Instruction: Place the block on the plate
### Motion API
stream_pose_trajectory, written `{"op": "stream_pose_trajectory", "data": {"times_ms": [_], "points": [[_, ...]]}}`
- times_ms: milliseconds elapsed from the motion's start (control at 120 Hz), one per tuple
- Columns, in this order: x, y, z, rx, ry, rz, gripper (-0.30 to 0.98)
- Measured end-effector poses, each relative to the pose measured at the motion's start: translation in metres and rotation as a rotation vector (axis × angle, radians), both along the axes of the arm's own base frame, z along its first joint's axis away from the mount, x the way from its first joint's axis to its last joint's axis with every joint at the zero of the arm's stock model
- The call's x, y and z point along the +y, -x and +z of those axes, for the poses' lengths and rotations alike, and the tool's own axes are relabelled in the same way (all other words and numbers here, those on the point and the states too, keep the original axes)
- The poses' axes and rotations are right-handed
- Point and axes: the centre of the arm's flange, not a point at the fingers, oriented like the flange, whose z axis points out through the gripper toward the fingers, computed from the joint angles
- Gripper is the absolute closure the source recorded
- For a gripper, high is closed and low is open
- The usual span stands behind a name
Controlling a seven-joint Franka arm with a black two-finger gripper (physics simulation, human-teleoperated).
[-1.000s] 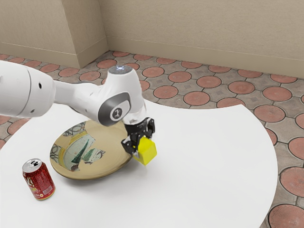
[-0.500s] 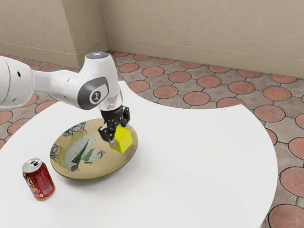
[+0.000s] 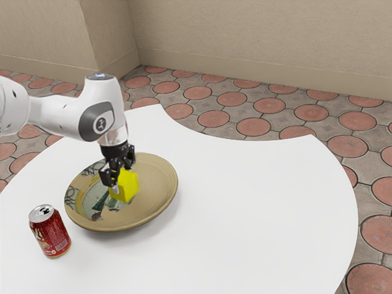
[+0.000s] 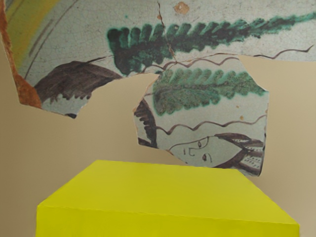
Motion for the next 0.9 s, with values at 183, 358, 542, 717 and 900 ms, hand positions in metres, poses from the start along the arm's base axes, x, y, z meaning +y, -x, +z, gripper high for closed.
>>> {"op": "stream_pose_trajectory", "data": {"times_ms": [183,358,542,717,900], "points": [[0.010,-0.005,-0.010,0.011,-0.007,0.015,0.28],[0.026,-0.010,-0.018,0.011,-0.021,0.026,0.28],[0.026,-0.015,-0.017,-0.001,-0.029,0.017,0.15],[0.024,-0.016,-0.013,-0.009,-0.031,0.011,0.06],[0.020,-0.019,-0.001,-0.009,-0.028,0.005,0.03]]}}
